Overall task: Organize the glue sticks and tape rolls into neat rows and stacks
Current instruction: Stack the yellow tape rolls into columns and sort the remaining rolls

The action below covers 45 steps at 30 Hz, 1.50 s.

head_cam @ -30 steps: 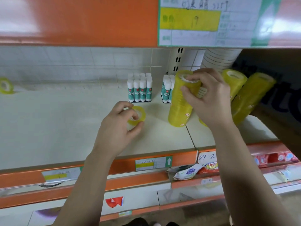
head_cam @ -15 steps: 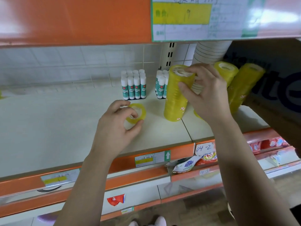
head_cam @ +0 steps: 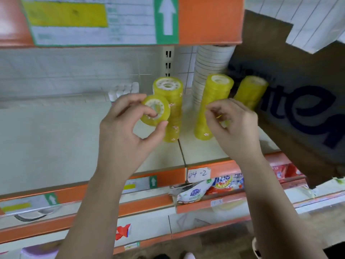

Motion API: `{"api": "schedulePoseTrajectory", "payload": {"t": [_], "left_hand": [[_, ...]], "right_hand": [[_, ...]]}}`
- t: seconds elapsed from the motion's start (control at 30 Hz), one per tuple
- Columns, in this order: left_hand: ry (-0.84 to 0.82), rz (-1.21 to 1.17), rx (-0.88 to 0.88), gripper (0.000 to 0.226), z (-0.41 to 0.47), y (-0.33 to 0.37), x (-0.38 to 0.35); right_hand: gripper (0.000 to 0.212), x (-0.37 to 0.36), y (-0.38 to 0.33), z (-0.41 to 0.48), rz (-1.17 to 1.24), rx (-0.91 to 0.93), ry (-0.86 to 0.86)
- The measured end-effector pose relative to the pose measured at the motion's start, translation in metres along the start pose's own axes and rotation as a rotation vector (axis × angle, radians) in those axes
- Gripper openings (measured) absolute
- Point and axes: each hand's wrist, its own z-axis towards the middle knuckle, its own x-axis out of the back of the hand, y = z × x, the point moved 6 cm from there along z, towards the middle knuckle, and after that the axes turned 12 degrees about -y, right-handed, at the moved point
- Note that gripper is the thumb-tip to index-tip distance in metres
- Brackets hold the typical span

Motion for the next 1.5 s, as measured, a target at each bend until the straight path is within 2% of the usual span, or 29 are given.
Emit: {"api": "schedulePoseTrajectory", "payload": {"t": [0.17,0.3,0.47,0.63,1.0,1.23,1.5], "left_hand": [[-0.005,-0.032,-0.075,0.018,0.026,0.049,-0.030],[-0.107,-0.025,-0.124,0.019,0.051,0.077,-0.068],[-0.135,-0.014,-0.072,0.020,0.073,0.083,-0.096],[-0.119,0.054,0.007,0.022,0.092,0.074,-0.105],[-0.093,0.015,0.036,0.025,0.101,0.068,-0.108],[-0.128,0.054,0.045,0.025,0.097,0.066,-0.114],[-0.114,0.015,0.041,0.026,0.097,0.064,-0.116]], "right_hand": [[0.007,0.013,0.031,-0.020,0.048,-0.044,-0.055],[0.008,0.012,0.064,-0.036,0.063,-0.120,-0.140],[0.008,-0.003,0.095,-0.053,0.056,-0.156,-0.275],[0.007,-0.014,0.105,-0.056,0.109,-0.166,-0.334],[0.011,-0.018,0.109,-0.051,0.138,-0.173,-0.346],[0.026,-0.020,0.109,-0.053,0.155,-0.185,-0.356],[0.022,-0.020,0.108,-0.054,0.147,-0.157,-0.342]]}}
